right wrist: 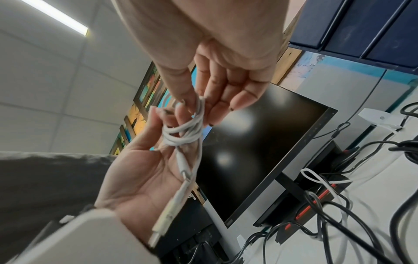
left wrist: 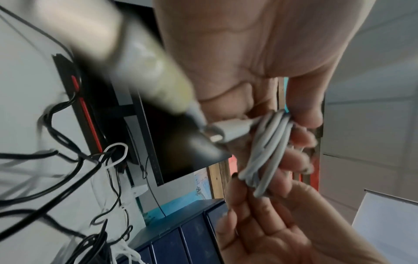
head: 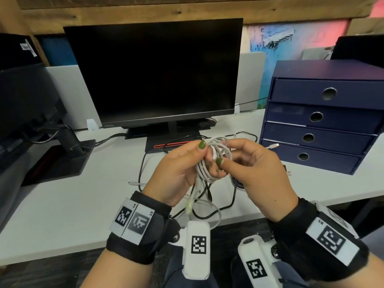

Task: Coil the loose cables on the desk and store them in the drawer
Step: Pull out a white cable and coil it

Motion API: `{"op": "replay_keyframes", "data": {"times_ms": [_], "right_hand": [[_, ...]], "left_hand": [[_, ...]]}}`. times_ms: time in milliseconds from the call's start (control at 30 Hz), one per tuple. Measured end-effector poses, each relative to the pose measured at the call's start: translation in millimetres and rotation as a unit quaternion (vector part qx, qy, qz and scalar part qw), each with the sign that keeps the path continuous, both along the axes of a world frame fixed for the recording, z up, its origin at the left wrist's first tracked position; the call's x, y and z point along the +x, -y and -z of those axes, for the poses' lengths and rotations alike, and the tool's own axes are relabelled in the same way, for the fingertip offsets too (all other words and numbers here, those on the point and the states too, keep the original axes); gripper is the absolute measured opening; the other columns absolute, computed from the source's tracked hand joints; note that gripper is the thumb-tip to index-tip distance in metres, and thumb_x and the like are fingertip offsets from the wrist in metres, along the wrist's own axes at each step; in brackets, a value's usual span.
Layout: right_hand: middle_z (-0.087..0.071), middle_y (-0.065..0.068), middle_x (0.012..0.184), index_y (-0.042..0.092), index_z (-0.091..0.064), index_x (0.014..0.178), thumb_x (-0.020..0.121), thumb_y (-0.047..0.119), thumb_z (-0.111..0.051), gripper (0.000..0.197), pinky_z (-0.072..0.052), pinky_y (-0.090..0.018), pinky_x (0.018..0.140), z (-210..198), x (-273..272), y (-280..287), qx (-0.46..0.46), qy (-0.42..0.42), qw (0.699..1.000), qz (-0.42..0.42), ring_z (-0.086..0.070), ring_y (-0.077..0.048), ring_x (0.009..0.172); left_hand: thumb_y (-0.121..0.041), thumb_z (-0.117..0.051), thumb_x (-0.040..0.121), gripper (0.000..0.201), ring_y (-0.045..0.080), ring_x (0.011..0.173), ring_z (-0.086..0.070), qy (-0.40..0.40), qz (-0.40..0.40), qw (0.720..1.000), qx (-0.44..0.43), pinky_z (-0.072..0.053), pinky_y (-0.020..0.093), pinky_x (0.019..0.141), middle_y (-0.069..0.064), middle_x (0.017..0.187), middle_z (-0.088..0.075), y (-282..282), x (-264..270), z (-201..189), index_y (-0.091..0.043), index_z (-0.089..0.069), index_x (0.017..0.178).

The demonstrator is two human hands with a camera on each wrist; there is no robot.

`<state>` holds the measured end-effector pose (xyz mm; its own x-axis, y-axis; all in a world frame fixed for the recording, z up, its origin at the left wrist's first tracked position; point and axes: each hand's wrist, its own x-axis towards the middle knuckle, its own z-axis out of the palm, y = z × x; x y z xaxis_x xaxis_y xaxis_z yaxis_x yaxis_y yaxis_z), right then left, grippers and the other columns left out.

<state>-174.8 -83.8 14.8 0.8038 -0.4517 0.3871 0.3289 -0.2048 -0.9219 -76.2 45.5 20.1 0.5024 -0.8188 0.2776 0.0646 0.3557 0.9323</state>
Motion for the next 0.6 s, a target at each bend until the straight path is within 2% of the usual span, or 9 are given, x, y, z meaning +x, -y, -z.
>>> {"op": "replay_keyframes", "data": {"times_ms": [67, 133, 200, 300, 400, 467, 533, 600], "right_hand": [[-0.072, -0.01, 0.074, 0.018, -0.067, 0.101, 0.083, -0.003, -0.066, 0.028, -0.053, -0.02, 0.064, -1.3, 0.9, 1.0, 0.012, 0.01, 1.0, 0.014, -0.065, -0.015, 0.062], [-0.071, -0.01, 0.072, 0.018, -0.066, 0.102, 0.082, -0.001, -0.067, 0.028, -0.052, -0.019, 0.062, -2.5, 0.7, 3.5, 0.019, 0.009, 0.999, 0.028, -0.063, -0.014, 0.062], [-0.071, -0.011, 0.073, 0.018, -0.064, 0.104, 0.082, -0.002, -0.066, 0.03, -0.053, -0.021, 0.065, -2.7, 0.2, 5.5, 0.031, 0.006, 0.999, 0.029, -0.064, -0.016, 0.064], [-0.071, -0.014, 0.077, 0.017, -0.064, 0.107, 0.081, -0.004, -0.065, 0.033, -0.052, -0.022, 0.064, -3.2, 0.1, 6.9, 0.073, -0.003, 0.997, 0.008, -0.065, -0.016, 0.066], [-0.073, -0.013, 0.086, 0.019, -0.066, 0.107, 0.08, -0.001, -0.068, 0.034, -0.042, -0.024, 0.064, -0.8, 1.4, 9.7, 0.132, -0.034, 0.99, -0.026, -0.061, -0.013, 0.068], [-0.074, -0.011, 0.091, 0.017, -0.068, 0.108, 0.075, 0.003, -0.072, 0.036, -0.035, -0.028, 0.07, 1.9, 2.6, 11.3, 0.176, -0.049, 0.981, -0.06, -0.056, -0.017, 0.078], [-0.073, -0.009, 0.095, 0.016, -0.068, 0.112, 0.07, 0.007, -0.074, 0.043, -0.033, -0.031, 0.072, 3.6, 3.3, 12.2, 0.214, -0.055, 0.971, -0.094, -0.054, -0.018, 0.082], [-0.071, -0.004, 0.094, 0.016, -0.066, 0.116, 0.07, 0.011, -0.07, 0.046, -0.034, -0.027, 0.069, 4.2, 2.9, 12.0, 0.23, -0.059, 0.963, -0.124, -0.056, -0.012, 0.077]], "left_hand": [[-0.03, -0.053, 0.092, 0.03, 0.019, 0.07, -0.063, 0.078, -0.083, 0.993, 0.033, -0.054, 0.028, 0.07, 0.012, 0.077, -0.063, 0.3, 0.6, -1.8, -0.003, -0.064, 0.088], [-0.034, -0.058, 0.084, 0.03, 0.012, 0.073, -0.063, 0.172, -0.18, 0.966, 0.069, -0.054, 0.025, 0.07, 0.012, 0.092, -0.065, 1.0, 3.0, -0.9, -0.011, -0.07, 0.097], [-0.034, -0.062, 0.082, 0.019, 0.011, 0.077, -0.063, 0.236, -0.243, 0.937, 0.085, -0.054, 0.028, 0.072, 0.006, 0.092, -0.067, 2.3, 4.3, 0.5, -0.024, -0.072, 0.094], [-0.023, -0.067, 0.085, 0.012, 0.014, 0.08, -0.066, 0.249, -0.269, 0.926, 0.091, -0.056, 0.038, 0.077, -0.002, 0.087, -0.071, 4.7, 4.7, 3.6, -0.027, -0.073, 0.095], [-0.021, -0.063, 0.09, 0.02, 0.007, 0.08, -0.063, 0.298, -0.281, 0.906, 0.106, -0.056, 0.038, 0.076, -0.009, 0.087, -0.068, 6.1, 4.7, 5.7, -0.038, -0.069, 0.098], [-0.021, -0.061, 0.091, 0.028, 0.006, 0.079, -0.061, 0.328, -0.287, 0.893, 0.11, -0.055, 0.039, 0.076, -0.012, 0.085, -0.065, 5.9, 4.9, 5.4, -0.048, -0.065, 0.097], [-0.021, -0.06, 0.091, 0.03, 0.006, 0.079, -0.059, 0.342, -0.296, 0.885, 0.11, -0.055, 0.038, 0.075, -0.012, 0.083, -0.063, 5.5, 5.4, 4.4, -0.051, -0.063, 0.095], [-0.021, -0.06, 0.091, 0.031, 0.005, 0.08, -0.058, 0.355, -0.302, 0.877, 0.114, -0.054, 0.035, 0.075, -0.012, 0.082, -0.063, 5.7, 4.7, 3.8, -0.052, -0.062, 0.095]]}}
